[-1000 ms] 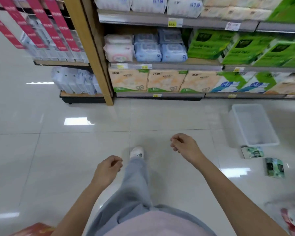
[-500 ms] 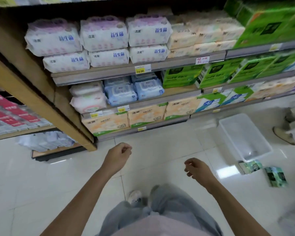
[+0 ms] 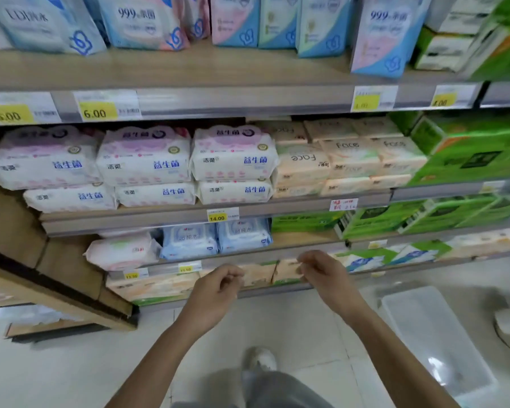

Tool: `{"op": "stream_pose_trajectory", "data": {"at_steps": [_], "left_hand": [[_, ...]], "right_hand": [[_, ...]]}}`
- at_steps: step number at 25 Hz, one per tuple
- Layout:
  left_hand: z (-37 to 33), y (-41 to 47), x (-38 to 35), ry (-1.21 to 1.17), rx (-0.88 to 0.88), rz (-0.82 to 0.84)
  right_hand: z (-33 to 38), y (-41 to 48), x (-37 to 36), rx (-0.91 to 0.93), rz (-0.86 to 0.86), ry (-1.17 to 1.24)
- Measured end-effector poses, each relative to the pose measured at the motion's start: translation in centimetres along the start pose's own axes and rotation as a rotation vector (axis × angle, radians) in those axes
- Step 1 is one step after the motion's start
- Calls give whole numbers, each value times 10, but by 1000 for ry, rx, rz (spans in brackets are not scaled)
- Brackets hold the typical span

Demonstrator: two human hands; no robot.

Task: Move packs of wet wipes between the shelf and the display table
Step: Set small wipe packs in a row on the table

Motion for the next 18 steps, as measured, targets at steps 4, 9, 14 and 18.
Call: {"op": "stream_pose_trajectory", "data": {"at_steps": [4, 9, 14, 18], "left_hand": [[-98, 27, 33, -88, -228, -144], [-228, 64, 95, -141, -581, -363], [-333, 150, 118, -44, -568, -443], [-365, 215, 113, 212, -368, -479]], "right_hand": [[109, 46, 34, 304, 0, 33], [222, 75, 79, 618, -156, 214], [292, 140, 110, 686, -312, 261], [315, 188, 108, 590, -284, 152]]}}
Point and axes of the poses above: each hand's wrist, its own y-axis towards the middle knuckle, its own x-axis out of the back of the hand, z = x × y, the point moved 5 cm from there along y, towards the middle knuckle, and after that the axes turned 8 degrees about y, right-handed, at the moved point
